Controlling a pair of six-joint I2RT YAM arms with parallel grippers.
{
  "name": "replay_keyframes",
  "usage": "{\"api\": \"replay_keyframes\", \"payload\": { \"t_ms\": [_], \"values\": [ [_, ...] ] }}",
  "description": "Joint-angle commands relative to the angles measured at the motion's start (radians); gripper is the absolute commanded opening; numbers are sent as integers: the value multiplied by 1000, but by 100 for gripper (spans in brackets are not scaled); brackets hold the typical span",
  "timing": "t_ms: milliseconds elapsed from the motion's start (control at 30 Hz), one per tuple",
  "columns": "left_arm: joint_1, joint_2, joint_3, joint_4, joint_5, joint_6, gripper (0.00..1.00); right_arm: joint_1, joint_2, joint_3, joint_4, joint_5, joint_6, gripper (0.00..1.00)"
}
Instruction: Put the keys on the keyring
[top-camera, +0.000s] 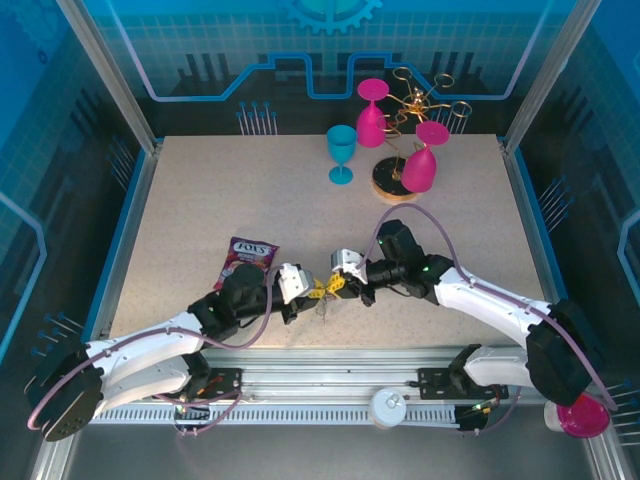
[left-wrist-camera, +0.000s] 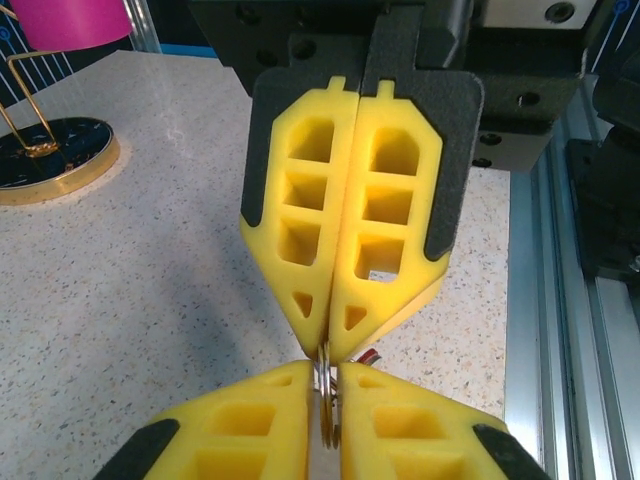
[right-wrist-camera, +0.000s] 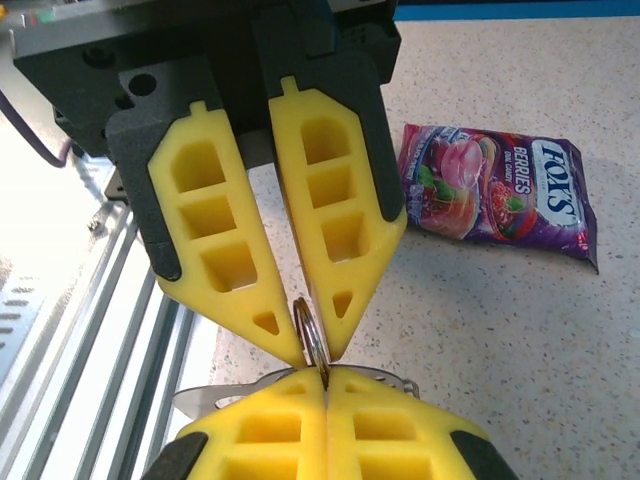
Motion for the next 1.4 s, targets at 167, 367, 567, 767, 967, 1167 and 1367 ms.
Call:
{"api": "replay_keyframes", "payload": {
  "t_ms": [167,367,567,767,967,1167,1367],
  "values": [
    [0,0,67,-91,-6,58,0,61,-21,100,-197,51,-117,0],
    [-1,-46,32,-22,-5,60,0,-11,-114,-12,-21,28,72,26],
    [1,-59,-28,125,8,16,0,-25,-133,-105,78,4,183,33],
    [2,-53,-45,179,23,-13,0,-22,-90,-120,154,-26,225,33],
    [2,-49,-64,236,28,-47,0,-4,-30,-105,227,-62,254,27],
    [2,-42,-77,289,15,-83,0,-6,-41,-143,321,-48,299,36],
    [2,-33,-92,348,17,-118,0,-9,-40,-183,338,-21,288,38]
  ]
}}
